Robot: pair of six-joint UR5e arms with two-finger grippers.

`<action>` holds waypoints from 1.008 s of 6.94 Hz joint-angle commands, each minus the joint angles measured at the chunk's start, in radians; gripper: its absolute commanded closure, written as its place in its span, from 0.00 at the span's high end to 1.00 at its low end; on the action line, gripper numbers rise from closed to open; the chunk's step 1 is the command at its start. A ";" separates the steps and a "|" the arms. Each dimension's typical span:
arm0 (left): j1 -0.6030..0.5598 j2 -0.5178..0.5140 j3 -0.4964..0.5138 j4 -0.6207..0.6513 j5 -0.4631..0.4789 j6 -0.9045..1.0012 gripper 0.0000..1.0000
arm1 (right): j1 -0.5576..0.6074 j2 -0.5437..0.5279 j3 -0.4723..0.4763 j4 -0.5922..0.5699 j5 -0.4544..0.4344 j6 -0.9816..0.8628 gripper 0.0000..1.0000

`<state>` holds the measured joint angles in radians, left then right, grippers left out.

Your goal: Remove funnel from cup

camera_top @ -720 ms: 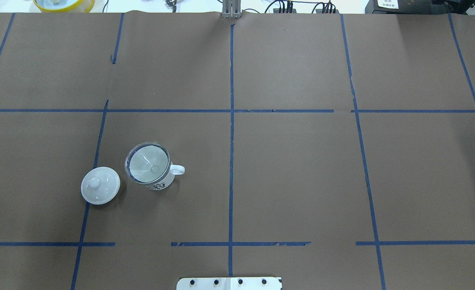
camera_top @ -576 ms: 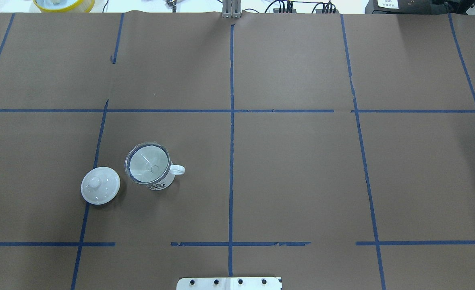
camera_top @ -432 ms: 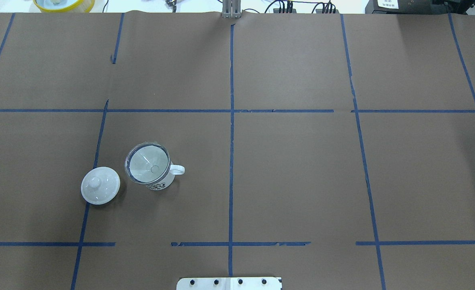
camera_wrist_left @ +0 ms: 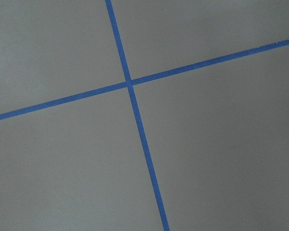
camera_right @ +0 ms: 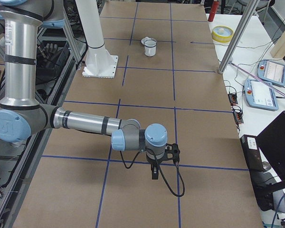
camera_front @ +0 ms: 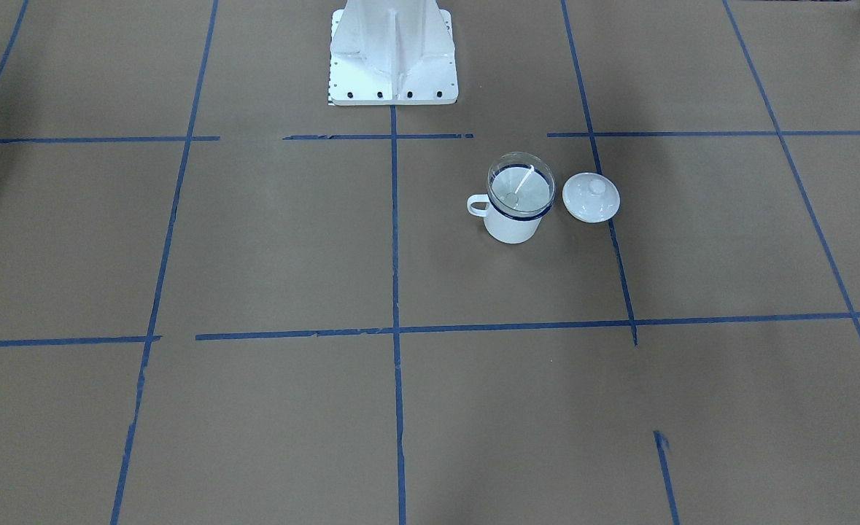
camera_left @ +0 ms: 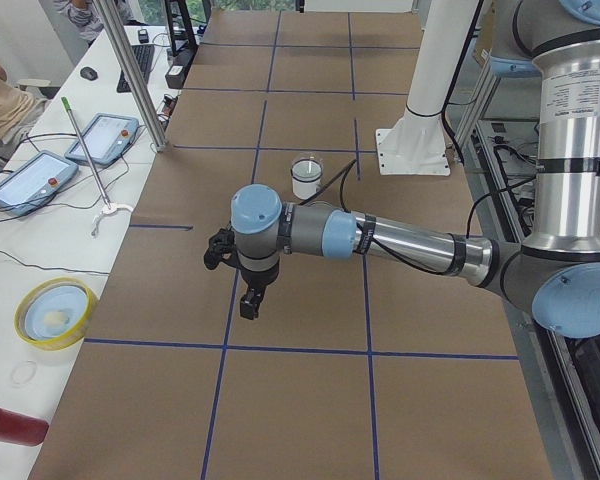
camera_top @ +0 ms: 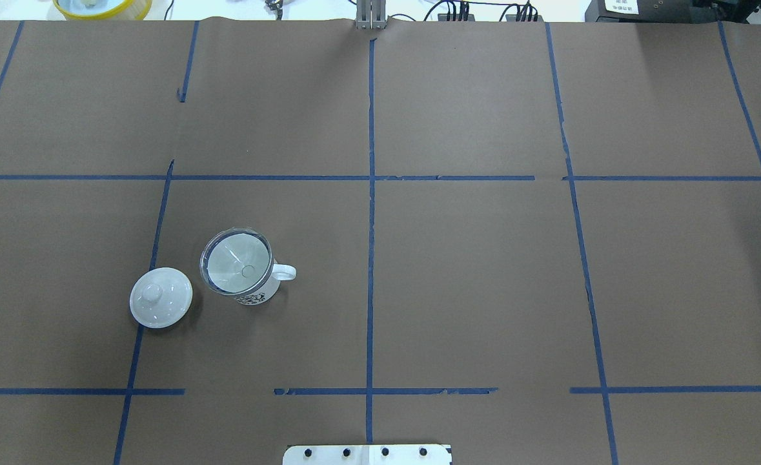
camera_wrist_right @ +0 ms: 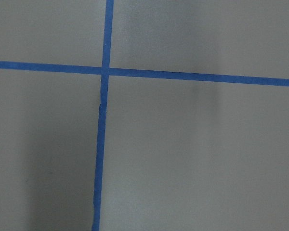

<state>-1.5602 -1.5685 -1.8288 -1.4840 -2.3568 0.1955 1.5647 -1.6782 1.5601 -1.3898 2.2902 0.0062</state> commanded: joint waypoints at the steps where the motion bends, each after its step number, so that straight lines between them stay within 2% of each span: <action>1: 0.000 -0.187 0.052 -0.075 -0.004 -0.061 1.00 | 0.000 0.000 0.000 0.000 0.000 0.000 1.00; 2: 0.000 -0.189 0.042 -0.173 -0.013 -0.091 1.00 | 0.000 0.000 0.000 0.000 0.000 0.000 1.00; 3: -0.001 -0.136 0.027 -0.243 -0.022 -0.084 1.00 | 0.000 0.000 0.000 0.000 0.000 0.000 1.00; 4: 0.049 -0.125 0.032 -0.418 -0.030 -0.109 1.00 | 0.000 0.000 0.000 0.000 0.000 0.000 1.00; 5: 0.203 -0.134 0.031 -0.461 -0.010 -0.275 1.00 | 0.000 0.000 0.000 0.000 0.000 0.000 1.00; 6: 0.342 -0.193 0.017 -0.461 0.038 -0.517 1.00 | 0.000 0.000 0.000 0.000 0.000 0.000 1.00; 7: 0.464 -0.217 -0.033 -0.450 0.116 -0.732 1.00 | 0.000 0.000 0.000 0.000 0.000 0.000 1.00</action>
<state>-1.2468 -1.7494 -1.8201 -1.9309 -2.3148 -0.2846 1.5646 -1.6781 1.5601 -1.3898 2.2903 0.0061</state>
